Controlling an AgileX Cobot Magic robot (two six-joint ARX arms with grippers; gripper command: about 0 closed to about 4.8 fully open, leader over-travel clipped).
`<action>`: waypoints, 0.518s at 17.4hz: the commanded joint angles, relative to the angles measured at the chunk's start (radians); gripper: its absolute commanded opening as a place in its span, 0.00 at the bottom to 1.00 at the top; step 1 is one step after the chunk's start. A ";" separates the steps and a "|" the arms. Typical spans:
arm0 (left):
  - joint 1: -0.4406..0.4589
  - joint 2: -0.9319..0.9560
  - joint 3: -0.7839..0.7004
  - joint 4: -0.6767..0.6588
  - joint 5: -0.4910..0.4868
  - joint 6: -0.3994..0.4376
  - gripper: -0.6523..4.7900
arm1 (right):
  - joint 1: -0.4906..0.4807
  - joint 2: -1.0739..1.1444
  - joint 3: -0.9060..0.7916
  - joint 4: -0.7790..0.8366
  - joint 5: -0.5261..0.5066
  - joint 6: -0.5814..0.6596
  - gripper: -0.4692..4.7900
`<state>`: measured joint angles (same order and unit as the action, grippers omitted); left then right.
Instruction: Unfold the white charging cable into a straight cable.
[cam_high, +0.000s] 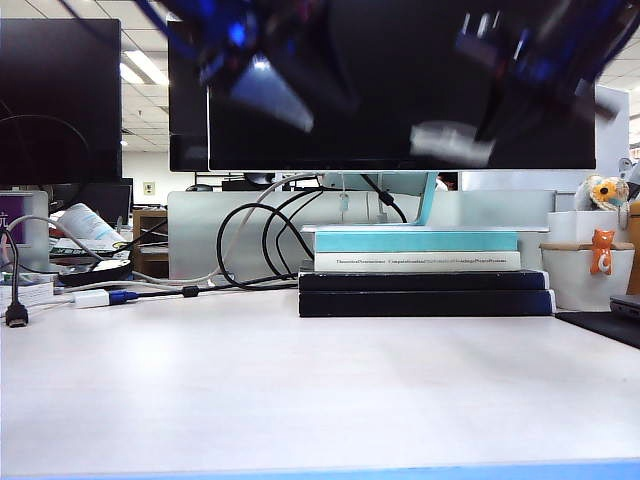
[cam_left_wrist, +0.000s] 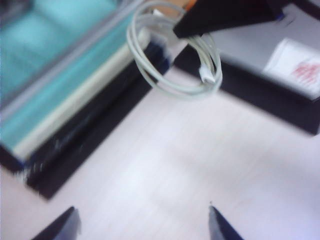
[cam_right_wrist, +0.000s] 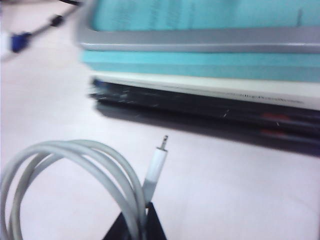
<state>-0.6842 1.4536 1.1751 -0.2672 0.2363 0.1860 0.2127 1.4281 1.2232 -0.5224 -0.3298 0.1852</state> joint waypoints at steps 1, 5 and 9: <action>-0.011 -0.085 0.005 0.048 0.097 -0.014 0.75 | 0.000 -0.132 0.003 -0.066 -0.058 -0.008 0.08; -0.026 -0.173 0.005 0.124 0.274 -0.019 0.75 | 0.000 -0.303 0.003 -0.116 -0.174 0.006 0.08; -0.027 -0.177 -0.024 0.133 0.489 0.075 0.75 | 0.000 -0.462 0.003 -0.148 -0.257 0.028 0.08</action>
<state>-0.7109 1.2743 1.1633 -0.1299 0.6769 0.2089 0.2138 0.9974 1.2243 -0.6601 -0.5568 0.2085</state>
